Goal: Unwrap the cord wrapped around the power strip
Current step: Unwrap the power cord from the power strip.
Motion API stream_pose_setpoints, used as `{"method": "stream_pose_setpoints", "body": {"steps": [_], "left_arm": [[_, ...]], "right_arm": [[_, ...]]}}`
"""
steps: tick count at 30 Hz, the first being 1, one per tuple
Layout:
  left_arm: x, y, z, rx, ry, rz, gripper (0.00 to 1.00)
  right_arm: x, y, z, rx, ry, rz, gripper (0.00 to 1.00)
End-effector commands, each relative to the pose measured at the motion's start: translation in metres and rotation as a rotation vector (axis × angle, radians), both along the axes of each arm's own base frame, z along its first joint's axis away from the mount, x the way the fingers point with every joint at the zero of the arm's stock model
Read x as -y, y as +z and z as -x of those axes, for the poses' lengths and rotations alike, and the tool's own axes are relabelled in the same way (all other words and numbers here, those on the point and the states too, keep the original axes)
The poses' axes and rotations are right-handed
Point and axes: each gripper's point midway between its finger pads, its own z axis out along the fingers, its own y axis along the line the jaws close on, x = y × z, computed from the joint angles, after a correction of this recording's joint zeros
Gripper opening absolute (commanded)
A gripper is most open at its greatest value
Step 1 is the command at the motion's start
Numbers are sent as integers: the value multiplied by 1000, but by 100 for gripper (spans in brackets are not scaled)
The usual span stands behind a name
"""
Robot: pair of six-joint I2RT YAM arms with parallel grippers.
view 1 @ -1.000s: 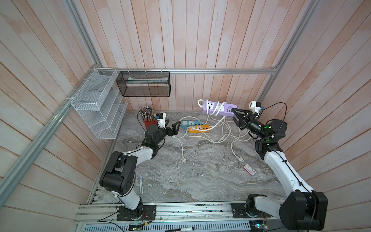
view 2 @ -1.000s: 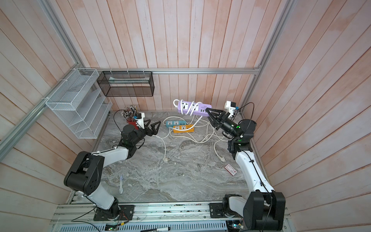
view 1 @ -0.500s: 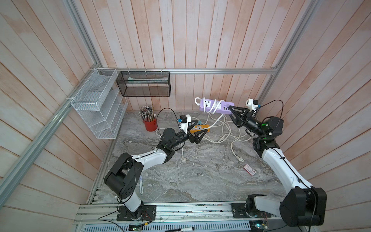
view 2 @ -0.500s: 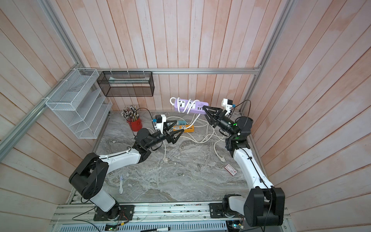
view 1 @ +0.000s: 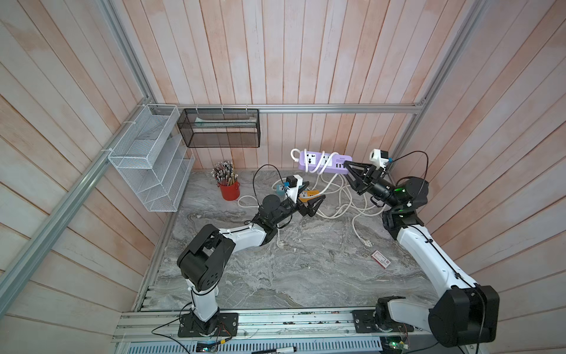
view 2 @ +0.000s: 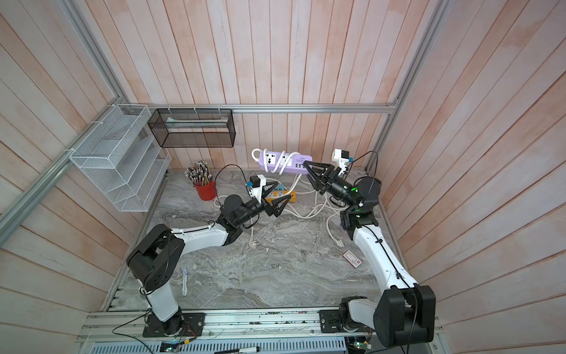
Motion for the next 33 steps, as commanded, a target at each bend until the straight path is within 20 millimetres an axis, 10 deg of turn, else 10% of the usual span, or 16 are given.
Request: {"method": "stream_pose_setpoints", "body": {"steps": [1,10,17,23,33], "left_arm": [[6,-4,-13,21,29,-26,100],[23,-14,-18,-21,-52,21,94],[25,-16,-21,-28,-69,22,23],[21,-18,-24,-34,-61,11,0],[-25,-21,-55,-61,67,40,0]], "right_arm": [[-2,29,8,102,-7,-32,23],[-13,28,8,93,21,-49,23],[-15,23,8,82,28,-54,23],[-16,21,7,79,31,-56,23],[-20,12,14,51,55,-28,23]]}}
